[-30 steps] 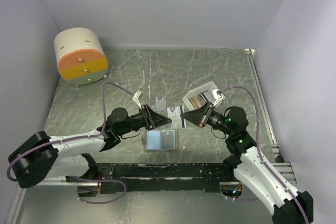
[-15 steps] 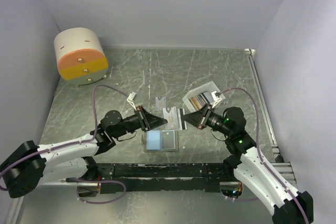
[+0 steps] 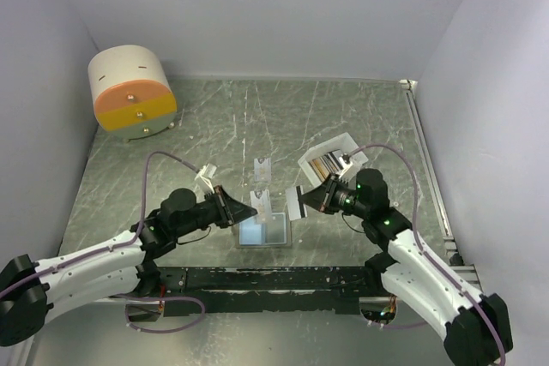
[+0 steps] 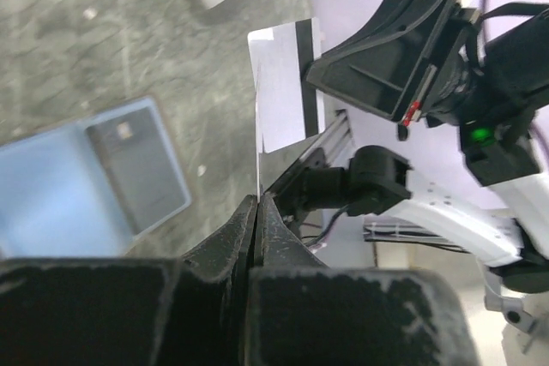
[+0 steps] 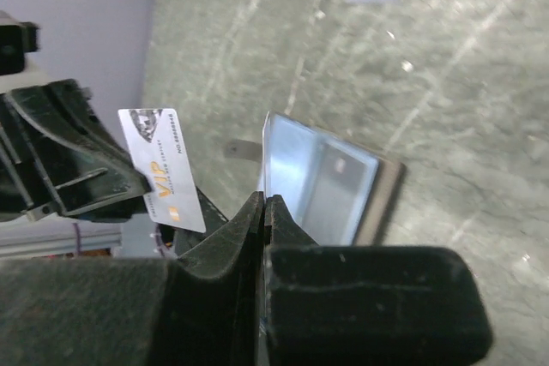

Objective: Put the credit cards into the card holder
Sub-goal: Insert the credit card into the card holder.

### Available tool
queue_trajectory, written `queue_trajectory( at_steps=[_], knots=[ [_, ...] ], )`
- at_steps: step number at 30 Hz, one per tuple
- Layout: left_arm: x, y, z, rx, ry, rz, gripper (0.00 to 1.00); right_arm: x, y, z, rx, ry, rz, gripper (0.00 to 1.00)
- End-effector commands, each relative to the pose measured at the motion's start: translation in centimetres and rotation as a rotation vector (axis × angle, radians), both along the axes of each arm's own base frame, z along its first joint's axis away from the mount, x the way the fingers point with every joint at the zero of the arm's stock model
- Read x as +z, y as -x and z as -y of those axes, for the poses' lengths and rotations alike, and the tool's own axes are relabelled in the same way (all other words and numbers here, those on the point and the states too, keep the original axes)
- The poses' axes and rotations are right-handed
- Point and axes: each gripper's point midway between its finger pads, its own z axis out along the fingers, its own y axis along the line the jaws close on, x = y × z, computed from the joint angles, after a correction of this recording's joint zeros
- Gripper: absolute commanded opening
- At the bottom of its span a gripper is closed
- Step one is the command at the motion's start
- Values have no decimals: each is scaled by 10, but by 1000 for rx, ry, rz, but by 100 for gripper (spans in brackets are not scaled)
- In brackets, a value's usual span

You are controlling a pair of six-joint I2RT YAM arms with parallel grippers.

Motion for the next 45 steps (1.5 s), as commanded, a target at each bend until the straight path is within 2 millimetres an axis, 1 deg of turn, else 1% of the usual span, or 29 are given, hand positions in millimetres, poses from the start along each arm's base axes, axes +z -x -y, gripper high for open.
queue_trajectory(
  at_steps=[1, 5, 9, 12, 17, 25, 31, 33, 41, 45],
  knots=[
    [-39, 4, -13, 20, -137, -64, 7, -25, 1, 1, 24, 96, -68, 0],
    [-60, 9, -13, -2, -179, -113, 7, -39, 5, -7, 79, 103, -111, 0],
    [-79, 16, -9, -59, -240, -150, 7, -57, 5, -8, 85, 143, -143, 0],
    [-94, 19, -7, -87, -288, -189, 7, -65, 9, -13, 129, 142, -156, 0],
    [-111, 23, -8, -103, -322, -230, 7, -77, 17, -16, 184, 146, -173, 0],
    [-115, 24, -8, -104, -332, -243, 7, -106, 26, -7, 188, 211, -227, 0],
    [-117, 25, -7, -110, -338, -260, 7, -128, 26, 6, 172, 319, -262, 0],
    [-117, 24, -6, -112, -341, -263, 7, -133, 29, 9, 172, 331, -275, 0],
    [-119, 20, -6, -102, -378, -273, 7, -138, 31, 14, 154, 355, -282, 0],
    [-122, 18, -15, -80, -443, -295, 7, -138, 30, 15, 150, 362, -285, 0]
  ],
)
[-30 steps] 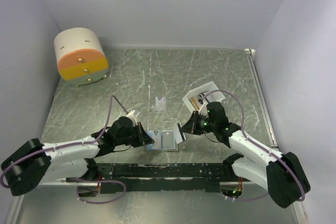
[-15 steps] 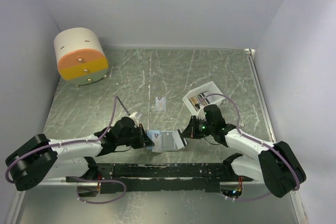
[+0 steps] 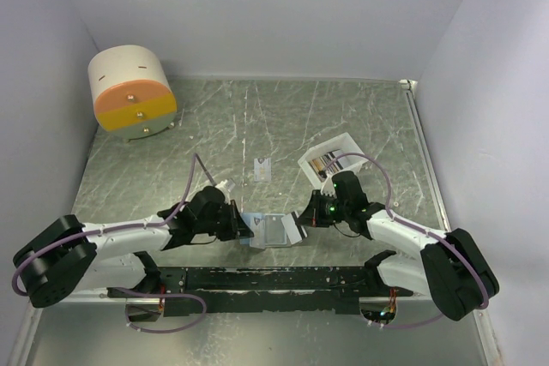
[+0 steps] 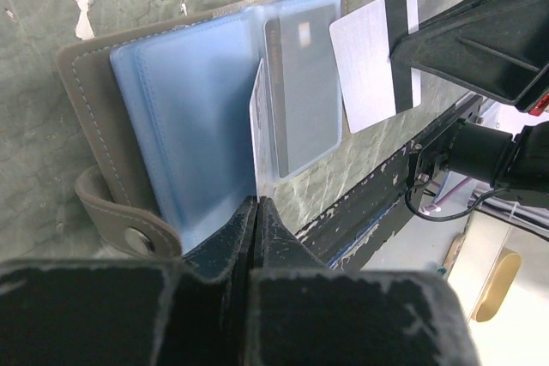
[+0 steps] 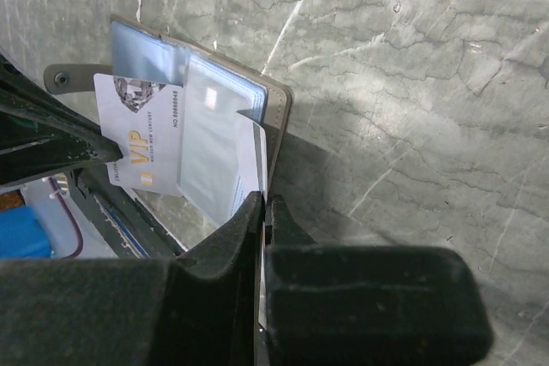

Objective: Put the credit cards into the card holder
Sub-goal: Insert the credit card into the card holder.

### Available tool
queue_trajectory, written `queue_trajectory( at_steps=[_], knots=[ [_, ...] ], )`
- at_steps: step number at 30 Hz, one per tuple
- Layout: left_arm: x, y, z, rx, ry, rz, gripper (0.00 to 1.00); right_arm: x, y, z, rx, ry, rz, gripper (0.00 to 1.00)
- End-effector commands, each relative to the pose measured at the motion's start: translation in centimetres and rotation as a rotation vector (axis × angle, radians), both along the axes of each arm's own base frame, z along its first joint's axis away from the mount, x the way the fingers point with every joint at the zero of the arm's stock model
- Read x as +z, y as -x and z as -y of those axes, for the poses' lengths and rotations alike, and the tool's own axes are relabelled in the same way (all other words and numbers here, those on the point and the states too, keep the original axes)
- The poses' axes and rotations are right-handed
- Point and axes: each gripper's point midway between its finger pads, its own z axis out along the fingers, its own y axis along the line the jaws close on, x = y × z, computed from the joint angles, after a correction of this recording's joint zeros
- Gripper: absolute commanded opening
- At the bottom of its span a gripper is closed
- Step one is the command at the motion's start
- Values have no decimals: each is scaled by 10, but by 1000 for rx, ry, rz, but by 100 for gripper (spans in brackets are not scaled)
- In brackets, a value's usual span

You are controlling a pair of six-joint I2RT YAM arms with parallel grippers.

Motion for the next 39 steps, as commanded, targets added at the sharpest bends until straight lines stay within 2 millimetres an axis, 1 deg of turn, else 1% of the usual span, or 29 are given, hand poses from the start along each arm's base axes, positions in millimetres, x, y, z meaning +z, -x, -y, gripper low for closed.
queue_trajectory(
  at_steps=[1, 6, 8, 10, 12, 16, 19, 22, 25, 32, 36, 39],
  knots=[
    [5, -5, -5, 5, -60, 10, 7, -16, 7, 13, -8, 82, -30, 0],
    [35, -6, 4, -10, 30, 48, 7, -16, 6, 12, -18, 72, -27, 0],
    [44, -7, 6, -13, 51, 57, 7, -17, 6, 12, -19, 74, -30, 0],
    [48, -8, 8, -18, 59, 66, 7, -18, 6, 13, -20, 81, -31, 0],
    [43, -9, 8, -14, 39, 60, 7, -18, 5, 13, -24, 83, -26, 0],
    [26, -7, 7, -7, 13, 13, 7, -15, 4, 12, -22, 79, -20, 0],
    [24, -4, 11, -18, 40, -2, 7, -14, 4, 12, -18, 81, -21, 0],
    [18, -6, 7, -17, -3, 1, 7, -13, 3, 14, -22, 89, -12, 0],
    [15, -6, 6, -26, -4, -4, 7, -13, 2, 14, -27, 92, -8, 0],
    [6, 0, 10, -58, 0, -51, 7, -13, 3, 15, -28, 93, -11, 0],
    [-2, 0, 9, -40, -23, -83, 7, -13, 2, 15, -29, 95, -8, 0],
    [-8, -1, 4, -4, -48, -103, 7, -15, 3, 16, -31, 101, -13, 0]
  ],
)
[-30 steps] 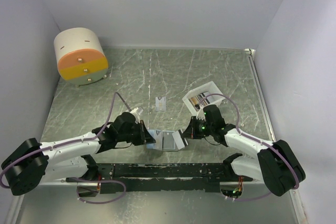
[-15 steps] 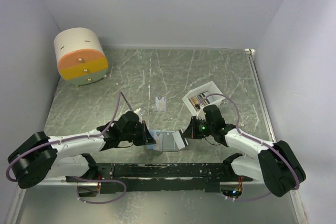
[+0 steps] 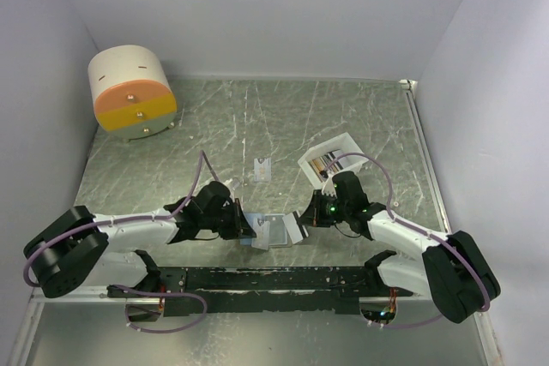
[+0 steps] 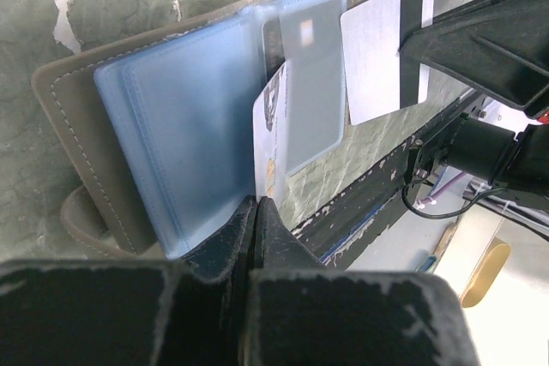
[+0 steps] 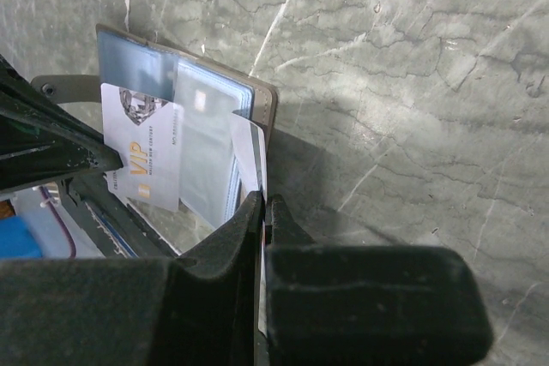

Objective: Put the credit cards into the card holder
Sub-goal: Insert the credit card into the card holder.

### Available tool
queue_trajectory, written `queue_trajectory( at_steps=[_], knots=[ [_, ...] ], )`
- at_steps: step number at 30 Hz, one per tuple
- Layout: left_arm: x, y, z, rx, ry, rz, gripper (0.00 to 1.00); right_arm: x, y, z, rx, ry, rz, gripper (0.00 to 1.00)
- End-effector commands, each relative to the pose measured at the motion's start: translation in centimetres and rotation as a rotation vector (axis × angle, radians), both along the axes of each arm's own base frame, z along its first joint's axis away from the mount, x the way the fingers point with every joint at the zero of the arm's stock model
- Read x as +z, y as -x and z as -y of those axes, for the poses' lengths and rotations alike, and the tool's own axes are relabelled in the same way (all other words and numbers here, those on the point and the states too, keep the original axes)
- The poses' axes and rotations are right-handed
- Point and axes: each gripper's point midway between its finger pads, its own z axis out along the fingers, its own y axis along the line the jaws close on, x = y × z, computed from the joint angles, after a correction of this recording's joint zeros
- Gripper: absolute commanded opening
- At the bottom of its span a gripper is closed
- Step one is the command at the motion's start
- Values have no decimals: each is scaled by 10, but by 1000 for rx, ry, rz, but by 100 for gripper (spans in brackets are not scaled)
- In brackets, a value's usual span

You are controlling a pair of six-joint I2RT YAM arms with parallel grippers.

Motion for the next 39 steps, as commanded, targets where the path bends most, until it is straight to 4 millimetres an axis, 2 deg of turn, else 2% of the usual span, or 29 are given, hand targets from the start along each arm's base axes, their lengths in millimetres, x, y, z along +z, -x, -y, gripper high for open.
queue_trajectory(
  at_steps=[1, 9, 25, 39],
  knots=[
    [-6, -1, -3, 25, -20, -28, 7, -13, 6, 12, -11, 74, -22, 0],
    [-15, -5, -9, 57, -48, -35, 7, -15, 7, 12, -10, 72, -29, 0],
    [-14, -22, -13, 135, -72, 11, 7, -7, 8, 10, -23, 38, -16, 0],
    [-22, -25, -2, 123, -47, -8, 7, -4, 12, 8, -37, 3, -14, 0]
  ],
)
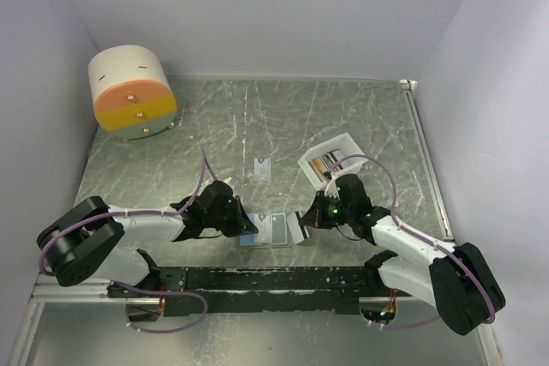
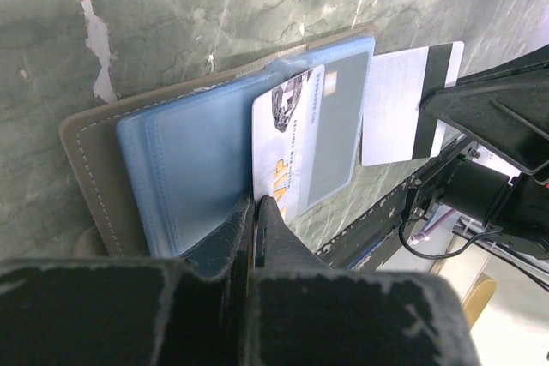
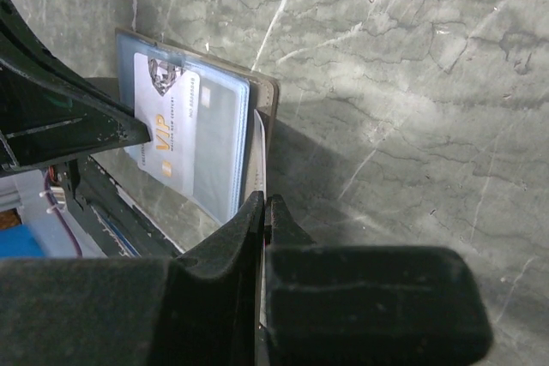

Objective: Put the credit cards into the card holder
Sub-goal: Insert the credit card into the card holder.

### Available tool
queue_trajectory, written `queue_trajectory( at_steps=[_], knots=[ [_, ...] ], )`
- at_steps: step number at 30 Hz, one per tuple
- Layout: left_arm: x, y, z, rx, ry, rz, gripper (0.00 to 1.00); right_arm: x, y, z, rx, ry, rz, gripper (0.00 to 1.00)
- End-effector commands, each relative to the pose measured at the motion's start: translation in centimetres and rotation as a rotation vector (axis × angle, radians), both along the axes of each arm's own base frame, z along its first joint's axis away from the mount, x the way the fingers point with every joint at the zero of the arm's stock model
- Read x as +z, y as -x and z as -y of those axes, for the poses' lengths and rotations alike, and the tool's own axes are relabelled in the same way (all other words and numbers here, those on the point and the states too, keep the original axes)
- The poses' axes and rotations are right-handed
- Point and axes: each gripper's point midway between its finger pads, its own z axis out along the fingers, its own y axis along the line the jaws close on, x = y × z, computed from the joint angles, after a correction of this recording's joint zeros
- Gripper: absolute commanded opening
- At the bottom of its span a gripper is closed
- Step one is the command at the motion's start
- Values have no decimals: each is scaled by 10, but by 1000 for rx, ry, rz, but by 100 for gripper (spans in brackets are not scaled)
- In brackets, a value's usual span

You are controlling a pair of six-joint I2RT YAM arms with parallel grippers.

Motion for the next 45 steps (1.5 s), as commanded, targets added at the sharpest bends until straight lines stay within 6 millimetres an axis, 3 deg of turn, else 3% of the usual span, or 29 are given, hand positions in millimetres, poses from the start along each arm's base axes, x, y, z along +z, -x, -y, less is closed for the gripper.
queue_trajectory(
  at_steps=[1, 13, 21, 28, 33, 45],
  knots=[
    [-7, -6, -4, 28, -29, 4, 7, -10, 8, 5, -14, 17, -29, 0],
    [-6, -4, 6, -1, -5, 11, 7, -14, 14, 0, -46, -29, -38, 0],
    [-4, -7, -6, 9, -106, 45, 35, -15, 12, 2, -45, -12, -26, 0],
    [7, -17, -15, 45, -161, 92, 44, -11, 7, 3, -41, 11, -14, 0],
    [17, -20, 1, -3, -85, 137, 46, -10, 6, 3, -43, 12, -11, 0],
    [16, -23, 22, -69, -33, 151, 45, -10, 7, 1, -37, 7, -15, 0]
  ],
)
